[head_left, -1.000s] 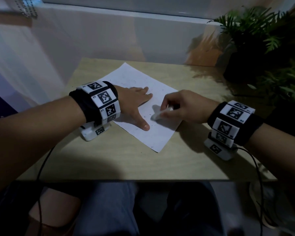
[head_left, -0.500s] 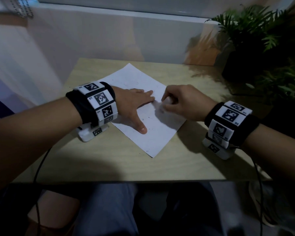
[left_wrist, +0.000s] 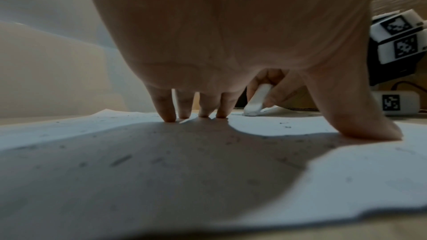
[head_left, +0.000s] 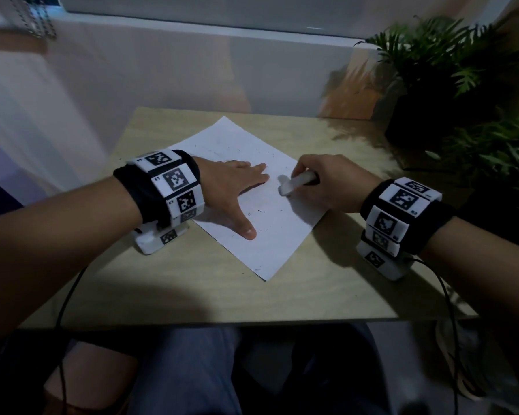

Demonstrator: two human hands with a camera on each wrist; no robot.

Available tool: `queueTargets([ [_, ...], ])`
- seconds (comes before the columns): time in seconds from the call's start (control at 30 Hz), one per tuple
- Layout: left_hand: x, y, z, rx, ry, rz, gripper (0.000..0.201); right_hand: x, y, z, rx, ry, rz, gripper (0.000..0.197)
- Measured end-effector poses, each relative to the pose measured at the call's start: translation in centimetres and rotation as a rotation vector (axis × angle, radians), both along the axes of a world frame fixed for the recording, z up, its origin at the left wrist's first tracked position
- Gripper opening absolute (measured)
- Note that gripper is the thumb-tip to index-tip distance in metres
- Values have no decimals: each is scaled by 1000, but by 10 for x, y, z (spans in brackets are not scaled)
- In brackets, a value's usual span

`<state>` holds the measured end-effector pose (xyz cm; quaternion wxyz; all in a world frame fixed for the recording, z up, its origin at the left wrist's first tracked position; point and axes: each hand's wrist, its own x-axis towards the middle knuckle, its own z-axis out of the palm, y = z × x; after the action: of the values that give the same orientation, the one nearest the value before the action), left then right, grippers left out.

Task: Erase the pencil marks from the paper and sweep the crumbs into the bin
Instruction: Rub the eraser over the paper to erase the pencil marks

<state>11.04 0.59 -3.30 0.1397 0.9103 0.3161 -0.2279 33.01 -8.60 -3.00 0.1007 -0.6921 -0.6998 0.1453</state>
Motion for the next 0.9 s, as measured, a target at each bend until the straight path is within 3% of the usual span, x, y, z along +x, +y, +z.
queueTargets([
  [0.1, -1, 3, -3, -6, -8, -4, 135, 5, 4, 0, 55, -99, -71, 27],
  [0.27, -1, 7, -6, -19, -10, -11, 139, -10, -6, 3, -22, -19, 82, 37],
  [0.43, -2, 8, -8, -17, -3, -16, 147, 6, 5, 4, 68, -130, -111, 34],
  [0.6, -1, 8, -7, -20, 3, -11, 143, -12, -7, 3, -34, -22, 110, 36],
  [0.77, -1, 5, -4, -4, 0, -14, 134, 5, 6, 1, 80, -142, -66, 35],
  [0.9, 1, 5, -3, -18, 3, -7, 134, -6, -1, 1, -9, -67, 77, 38],
])
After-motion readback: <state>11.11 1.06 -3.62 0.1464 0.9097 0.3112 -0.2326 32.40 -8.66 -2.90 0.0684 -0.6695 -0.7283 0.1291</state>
